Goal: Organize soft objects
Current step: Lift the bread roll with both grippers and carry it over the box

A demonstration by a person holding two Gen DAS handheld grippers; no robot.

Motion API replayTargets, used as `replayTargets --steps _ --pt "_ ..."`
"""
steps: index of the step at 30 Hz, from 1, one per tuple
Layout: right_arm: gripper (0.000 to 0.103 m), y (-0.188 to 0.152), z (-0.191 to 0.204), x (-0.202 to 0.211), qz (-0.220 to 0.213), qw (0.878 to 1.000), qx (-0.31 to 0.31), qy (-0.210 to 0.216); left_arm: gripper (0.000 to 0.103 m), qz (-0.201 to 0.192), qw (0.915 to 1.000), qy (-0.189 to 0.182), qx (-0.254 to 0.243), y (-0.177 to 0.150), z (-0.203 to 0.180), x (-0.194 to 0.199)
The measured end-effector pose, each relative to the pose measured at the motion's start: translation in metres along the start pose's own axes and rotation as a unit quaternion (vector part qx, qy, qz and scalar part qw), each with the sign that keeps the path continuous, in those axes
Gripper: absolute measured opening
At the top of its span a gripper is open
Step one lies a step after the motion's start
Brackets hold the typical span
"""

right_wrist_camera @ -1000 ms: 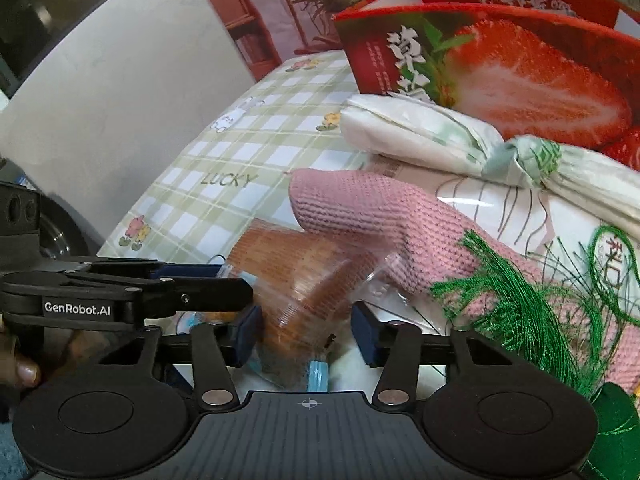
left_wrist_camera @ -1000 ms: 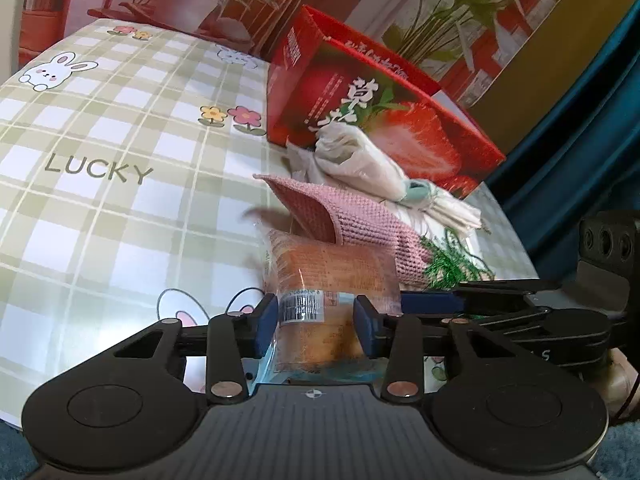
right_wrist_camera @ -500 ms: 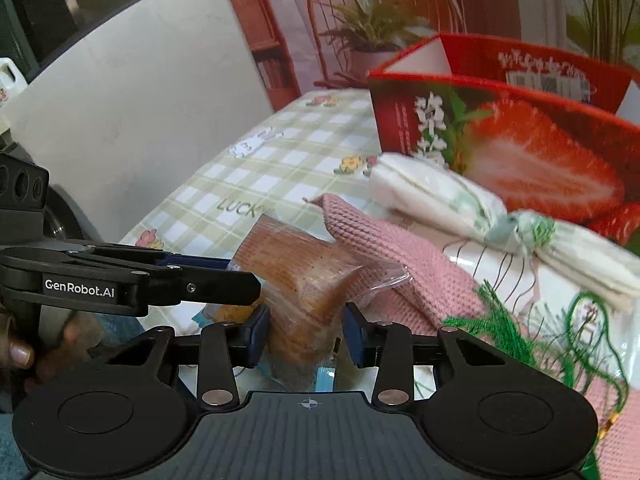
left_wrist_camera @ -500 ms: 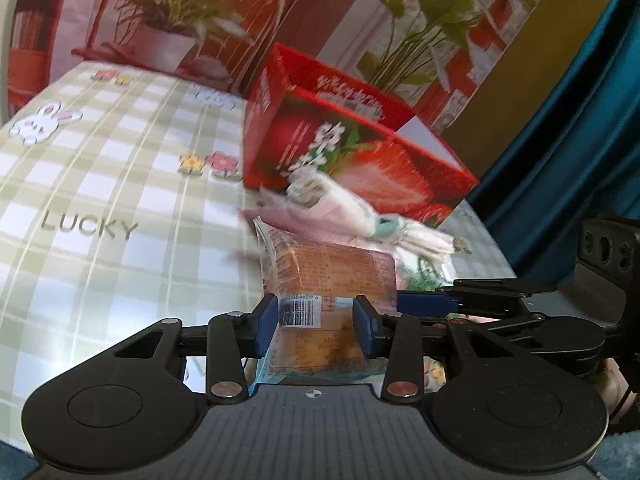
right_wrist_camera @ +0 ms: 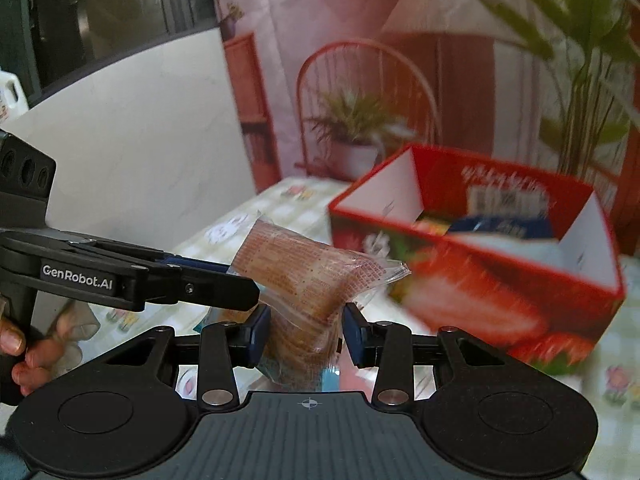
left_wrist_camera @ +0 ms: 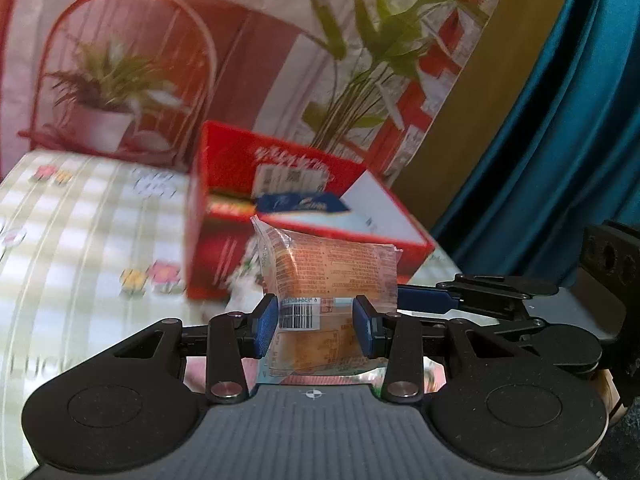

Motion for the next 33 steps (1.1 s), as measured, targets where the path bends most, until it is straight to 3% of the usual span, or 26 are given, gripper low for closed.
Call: replayTargets --steps 9,14,24,33 --pt "0.036 0.051 -0.078 -0.008 -0.016 0.998 0.033 -0.051 0.042 -0.006 0.9997 -0.013 -0.018 0.072 -0.028 -0.064" --pt "0.036 0.067 -0.117 -0.036 -0.015 0.998 0.022 -0.059 0.042 -0.001 0.9999 0.005 -0.016 0.098 -0.024 -0.102" --pt "0.036 0.056 -0.155 -0.099 0.028 0.999 0.012 -0.04 0.042 0.037 0.9984 0.041 -0.006 0.101 0.009 -0.15" --pt "0.036 0.034 -0.167 -0.131 0.063 0.998 -0.018 -0.012 0.042 0.059 0.9956 0.07 -0.02 0.094 0.025 -0.166"
Point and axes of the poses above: each gripper's, at about its wrist camera, not at the fingertips, and x roughly against the way its jaws point, z to its left, y to its top, the point moved 8 cm from there along -x, roughly the way its jaws point, and after that the axes turned 12 degrees about x, right-handed, at the moved point
